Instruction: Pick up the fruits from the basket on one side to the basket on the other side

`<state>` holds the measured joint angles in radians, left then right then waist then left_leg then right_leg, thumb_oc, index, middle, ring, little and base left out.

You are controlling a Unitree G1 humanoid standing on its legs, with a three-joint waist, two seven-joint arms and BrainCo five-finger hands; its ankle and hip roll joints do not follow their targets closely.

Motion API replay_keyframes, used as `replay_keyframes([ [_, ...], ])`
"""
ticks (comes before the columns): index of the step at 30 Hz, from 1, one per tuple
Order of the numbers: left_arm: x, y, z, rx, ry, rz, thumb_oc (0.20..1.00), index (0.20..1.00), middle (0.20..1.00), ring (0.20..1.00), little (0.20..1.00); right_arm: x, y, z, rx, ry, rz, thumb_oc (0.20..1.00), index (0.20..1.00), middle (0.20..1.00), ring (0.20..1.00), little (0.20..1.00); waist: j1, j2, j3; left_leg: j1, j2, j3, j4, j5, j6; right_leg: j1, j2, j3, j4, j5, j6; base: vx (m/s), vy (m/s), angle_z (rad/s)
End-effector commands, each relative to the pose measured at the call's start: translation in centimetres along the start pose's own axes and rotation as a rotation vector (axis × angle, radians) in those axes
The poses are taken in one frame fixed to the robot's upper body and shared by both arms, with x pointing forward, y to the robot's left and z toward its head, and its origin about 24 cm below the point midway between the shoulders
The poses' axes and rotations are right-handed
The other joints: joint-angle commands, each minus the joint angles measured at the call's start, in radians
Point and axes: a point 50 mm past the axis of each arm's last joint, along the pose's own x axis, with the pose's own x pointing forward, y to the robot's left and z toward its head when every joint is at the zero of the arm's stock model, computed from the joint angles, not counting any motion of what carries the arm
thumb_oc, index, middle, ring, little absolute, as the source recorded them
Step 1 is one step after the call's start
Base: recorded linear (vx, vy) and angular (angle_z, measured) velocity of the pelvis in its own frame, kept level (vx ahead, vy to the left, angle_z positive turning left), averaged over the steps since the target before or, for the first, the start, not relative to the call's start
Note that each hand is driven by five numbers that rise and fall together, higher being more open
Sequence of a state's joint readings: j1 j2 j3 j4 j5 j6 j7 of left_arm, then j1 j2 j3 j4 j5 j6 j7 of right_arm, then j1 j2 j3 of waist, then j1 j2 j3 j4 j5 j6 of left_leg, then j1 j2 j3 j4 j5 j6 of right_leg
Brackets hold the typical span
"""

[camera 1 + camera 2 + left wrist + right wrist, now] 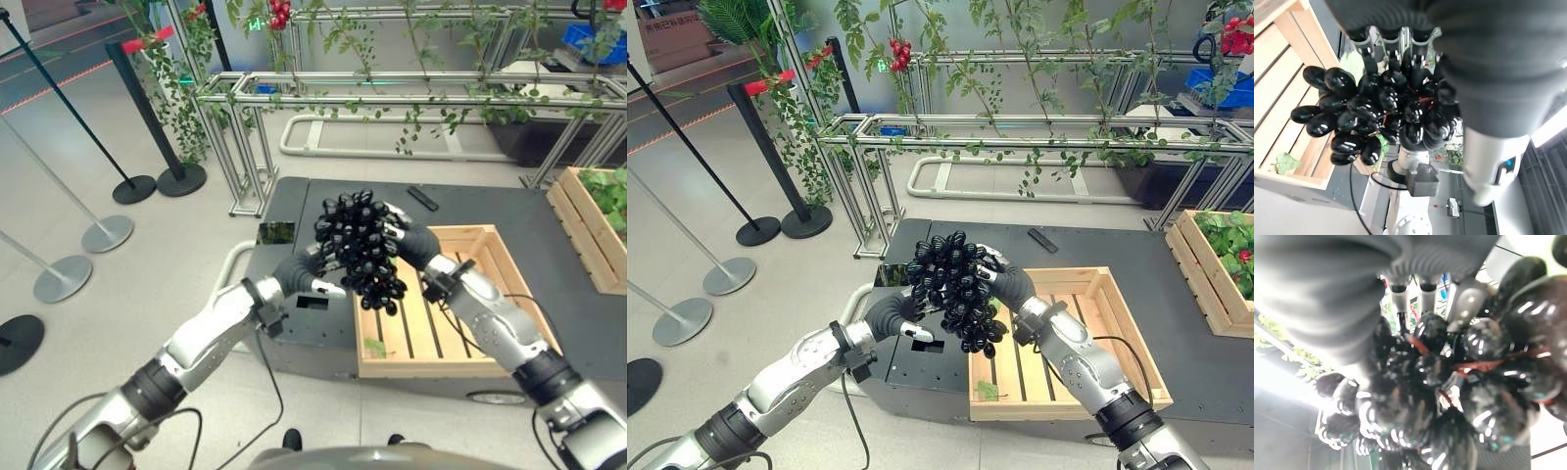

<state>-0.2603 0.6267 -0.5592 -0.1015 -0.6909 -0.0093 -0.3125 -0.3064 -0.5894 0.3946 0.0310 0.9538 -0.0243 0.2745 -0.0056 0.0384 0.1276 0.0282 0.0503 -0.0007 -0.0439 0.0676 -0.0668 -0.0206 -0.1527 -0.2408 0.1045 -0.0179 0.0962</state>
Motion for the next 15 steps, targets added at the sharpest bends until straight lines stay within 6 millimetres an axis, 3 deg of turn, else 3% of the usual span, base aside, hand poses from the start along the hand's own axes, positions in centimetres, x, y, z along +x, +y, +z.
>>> replay_keyframes([
  [1,0.2,0.4,2.4,0.101,-0.11,0.004,1.0,1.0,1.0,1.0,1.0,1.7,2.8,6.3,-0.06,-0.33,0.133,0.2,0.2,0.2,0.2,0.2,0.018,-0.082,-0.016,0.006,-0.06,0.005,0.046,-0.095,0.035,0.041,-0.035,-0.029,-0.046,0.042,0.068,0.0,0.0,0.0],
  [15,-1.1,1.2,2.4,0.165,-0.152,0.126,1.0,1.0,1.0,1.0,1.0,1.9,3.7,8.6,-0.114,-0.404,0.17,0.2,0.2,0.2,0.2,0.2,0.029,-0.095,-0.029,0.01,-0.055,0.002,0.047,-0.101,0.035,0.046,-0.03,-0.03,-0.047,0.038,0.064,0.0,-0.002,0.0],
])
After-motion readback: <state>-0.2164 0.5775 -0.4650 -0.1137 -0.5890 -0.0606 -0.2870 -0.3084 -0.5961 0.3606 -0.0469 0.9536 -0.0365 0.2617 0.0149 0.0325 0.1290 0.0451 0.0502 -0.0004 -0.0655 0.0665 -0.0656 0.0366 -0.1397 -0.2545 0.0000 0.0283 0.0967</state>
